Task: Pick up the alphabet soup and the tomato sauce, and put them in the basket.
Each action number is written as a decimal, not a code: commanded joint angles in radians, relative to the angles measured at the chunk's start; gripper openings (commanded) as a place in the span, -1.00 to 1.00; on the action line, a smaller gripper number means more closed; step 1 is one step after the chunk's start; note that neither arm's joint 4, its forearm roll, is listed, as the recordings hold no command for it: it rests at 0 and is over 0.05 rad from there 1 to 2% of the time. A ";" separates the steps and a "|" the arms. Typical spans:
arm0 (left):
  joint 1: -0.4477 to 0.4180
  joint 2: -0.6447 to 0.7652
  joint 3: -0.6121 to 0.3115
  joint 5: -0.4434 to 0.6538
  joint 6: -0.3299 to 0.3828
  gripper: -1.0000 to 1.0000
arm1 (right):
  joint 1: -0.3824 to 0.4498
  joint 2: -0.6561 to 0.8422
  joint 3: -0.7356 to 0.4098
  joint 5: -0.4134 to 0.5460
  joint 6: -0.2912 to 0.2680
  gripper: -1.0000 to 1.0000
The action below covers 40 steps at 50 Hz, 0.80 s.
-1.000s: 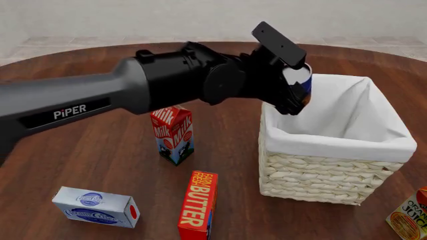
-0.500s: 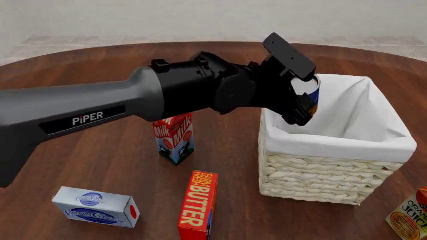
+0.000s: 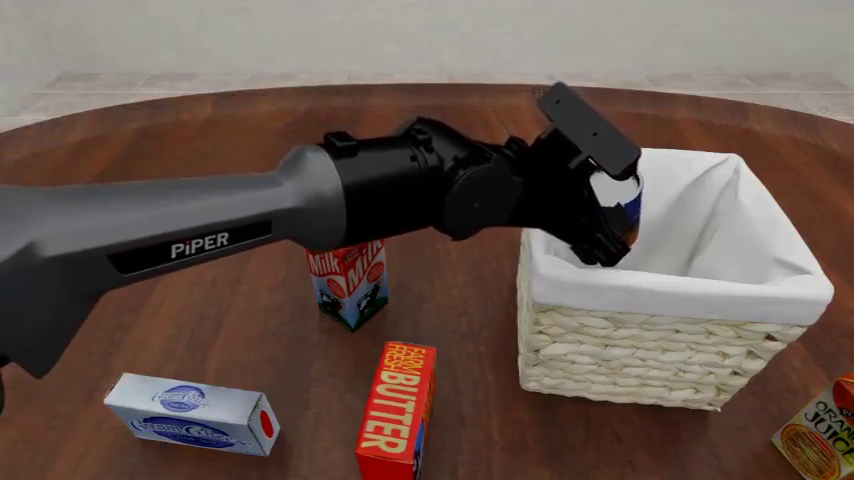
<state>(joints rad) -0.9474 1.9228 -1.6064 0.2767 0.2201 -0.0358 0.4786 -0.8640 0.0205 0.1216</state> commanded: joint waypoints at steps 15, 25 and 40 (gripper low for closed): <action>0.005 -0.002 -0.025 0.009 0.019 1.00 | 0.006 0.015 0.007 -0.020 -0.005 1.00; 0.006 -0.001 -0.025 0.008 0.018 1.00 | 0.009 0.023 0.013 -0.033 -0.006 1.00; 0.005 -0.020 -0.038 0.022 0.017 1.00 | 0.013 0.024 0.014 -0.036 -0.009 1.00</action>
<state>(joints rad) -0.9425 1.9162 -1.6361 0.2898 0.2373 -0.0246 0.5011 -0.8511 -0.0125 0.1141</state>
